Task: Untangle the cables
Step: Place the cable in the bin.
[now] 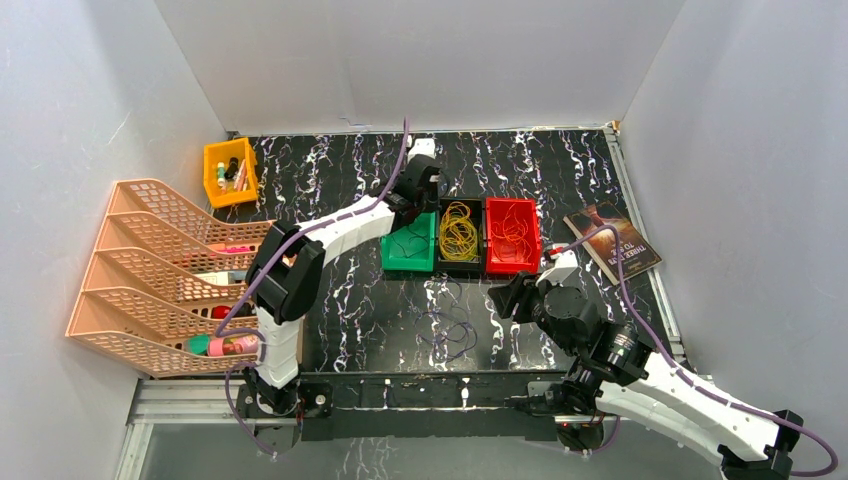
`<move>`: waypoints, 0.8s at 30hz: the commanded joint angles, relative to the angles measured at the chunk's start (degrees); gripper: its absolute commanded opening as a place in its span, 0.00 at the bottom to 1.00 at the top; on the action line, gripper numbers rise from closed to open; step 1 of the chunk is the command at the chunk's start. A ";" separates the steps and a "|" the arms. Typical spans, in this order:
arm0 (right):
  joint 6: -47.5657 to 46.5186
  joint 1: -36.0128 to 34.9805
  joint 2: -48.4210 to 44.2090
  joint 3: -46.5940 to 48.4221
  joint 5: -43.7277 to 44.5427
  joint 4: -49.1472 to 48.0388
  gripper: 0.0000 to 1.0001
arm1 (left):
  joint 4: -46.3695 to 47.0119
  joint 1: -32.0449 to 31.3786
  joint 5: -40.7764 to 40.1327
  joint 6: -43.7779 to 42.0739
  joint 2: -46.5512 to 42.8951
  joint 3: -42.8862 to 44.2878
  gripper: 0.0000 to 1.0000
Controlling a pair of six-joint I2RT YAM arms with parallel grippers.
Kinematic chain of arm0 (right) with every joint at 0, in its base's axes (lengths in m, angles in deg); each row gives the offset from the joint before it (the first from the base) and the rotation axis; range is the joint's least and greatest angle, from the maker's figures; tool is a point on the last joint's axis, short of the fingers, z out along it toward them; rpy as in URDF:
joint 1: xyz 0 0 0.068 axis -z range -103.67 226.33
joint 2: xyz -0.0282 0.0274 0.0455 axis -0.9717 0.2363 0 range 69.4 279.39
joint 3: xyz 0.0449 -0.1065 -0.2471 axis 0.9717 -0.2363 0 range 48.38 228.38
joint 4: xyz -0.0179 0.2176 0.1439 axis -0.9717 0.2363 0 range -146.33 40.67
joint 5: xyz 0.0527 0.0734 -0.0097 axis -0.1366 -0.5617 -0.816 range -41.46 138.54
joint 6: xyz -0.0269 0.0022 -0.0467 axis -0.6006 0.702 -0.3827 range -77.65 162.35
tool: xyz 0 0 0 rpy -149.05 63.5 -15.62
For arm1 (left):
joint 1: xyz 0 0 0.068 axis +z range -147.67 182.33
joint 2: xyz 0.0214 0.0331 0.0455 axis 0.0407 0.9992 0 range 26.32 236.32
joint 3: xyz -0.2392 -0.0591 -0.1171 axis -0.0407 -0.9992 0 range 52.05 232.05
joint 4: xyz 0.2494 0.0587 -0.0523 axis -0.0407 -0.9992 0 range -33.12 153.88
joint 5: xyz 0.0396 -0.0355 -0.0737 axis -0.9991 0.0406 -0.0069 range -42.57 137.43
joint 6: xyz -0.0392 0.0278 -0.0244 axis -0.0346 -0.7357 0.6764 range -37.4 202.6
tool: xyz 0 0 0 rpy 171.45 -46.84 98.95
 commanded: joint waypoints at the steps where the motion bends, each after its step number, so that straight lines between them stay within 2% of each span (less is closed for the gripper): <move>1: 0.02 -0.16 -0.55 1.38 1.54 -1.35 0.58 | 0.25 0.32 -2.25 -1.48 -5.08 -3.33 0.00; 11: -0.18 -0.16 0.79 1.01 0.60 -3.13 0.57 | 2.72 0.89 0.41 -2.10 -9.23 -13.03 0.00; 24: -0.34 -0.16 0.99 1.60 0.19 -2.96 0.57 | 5.14 1.46 8.12 -4.65 -4.18 -12.32 0.00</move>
